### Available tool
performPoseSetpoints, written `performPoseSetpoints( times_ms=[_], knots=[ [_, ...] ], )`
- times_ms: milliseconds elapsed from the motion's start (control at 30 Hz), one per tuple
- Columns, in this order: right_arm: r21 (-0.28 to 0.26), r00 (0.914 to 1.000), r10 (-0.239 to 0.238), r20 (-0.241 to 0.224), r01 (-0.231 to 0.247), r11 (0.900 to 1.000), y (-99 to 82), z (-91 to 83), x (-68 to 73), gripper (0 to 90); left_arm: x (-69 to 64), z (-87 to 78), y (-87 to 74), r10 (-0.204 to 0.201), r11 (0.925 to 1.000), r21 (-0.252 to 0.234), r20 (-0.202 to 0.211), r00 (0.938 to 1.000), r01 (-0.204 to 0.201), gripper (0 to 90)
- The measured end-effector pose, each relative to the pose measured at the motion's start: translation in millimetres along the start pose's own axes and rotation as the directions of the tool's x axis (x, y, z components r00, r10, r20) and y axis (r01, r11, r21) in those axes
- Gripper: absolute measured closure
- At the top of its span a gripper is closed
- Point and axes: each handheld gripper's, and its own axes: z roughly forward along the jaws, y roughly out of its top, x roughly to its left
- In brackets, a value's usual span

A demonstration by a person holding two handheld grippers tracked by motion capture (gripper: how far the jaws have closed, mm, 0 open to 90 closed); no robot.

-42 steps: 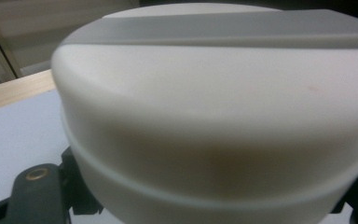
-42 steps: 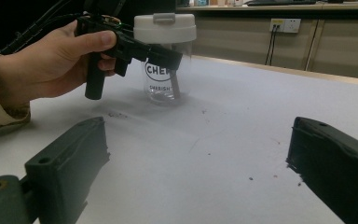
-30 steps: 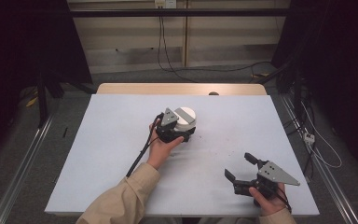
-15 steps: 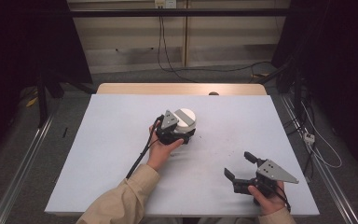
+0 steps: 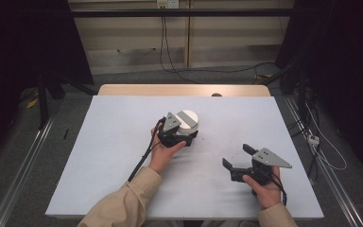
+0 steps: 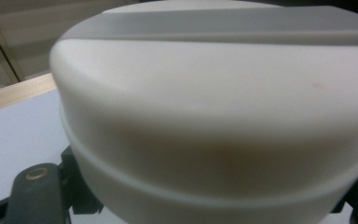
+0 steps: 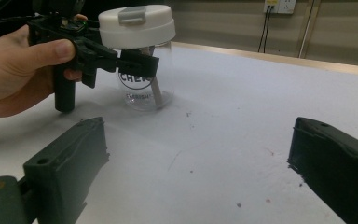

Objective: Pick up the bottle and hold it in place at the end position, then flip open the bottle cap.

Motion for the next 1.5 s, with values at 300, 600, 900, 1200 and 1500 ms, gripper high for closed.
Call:
performPoseSetpoints(
  times_ms=[300,600,900,1200,1500],
  knots=[
    [0.001,0.9997,0.022,-0.007,-0.022,0.9998,7.1,14.8,3.4,4.4,-0.1,0.7,-0.3,-0.009,1.0000,-0.002,0.003,1.0000,0.009,18.7],
    [0.008,0.9996,0.028,-0.007,-0.028,0.9996,15.2,25.8,3.4,6.1,0.0,0.6,-0.6,-0.013,0.9999,-0.002,0.002,0.9999,0.013,18.7],
    [0.031,0.9995,-0.030,-0.003,0.030,0.9991,25.5,39.6,8.4,14.8,0.7,0.8,-0.8,-0.012,0.9999,0.000,0.006,0.9999,0.012,18.7],
    [0.046,0.9991,-0.013,-0.040,0.015,0.9988,34.0,53.2,14.6,34.0,0.8,1.2,-1.2,-0.011,0.9999,0.000,0.008,0.9999,0.011,18.7],
    [0.061,0.9953,-0.042,-0.087,0.047,0.9970,41.6,64.9,23.3,66.4,0.6,1.5,-1.5,-0.011,0.9999,0.001,0.005,0.9999,0.011,18.7]
  ],
)
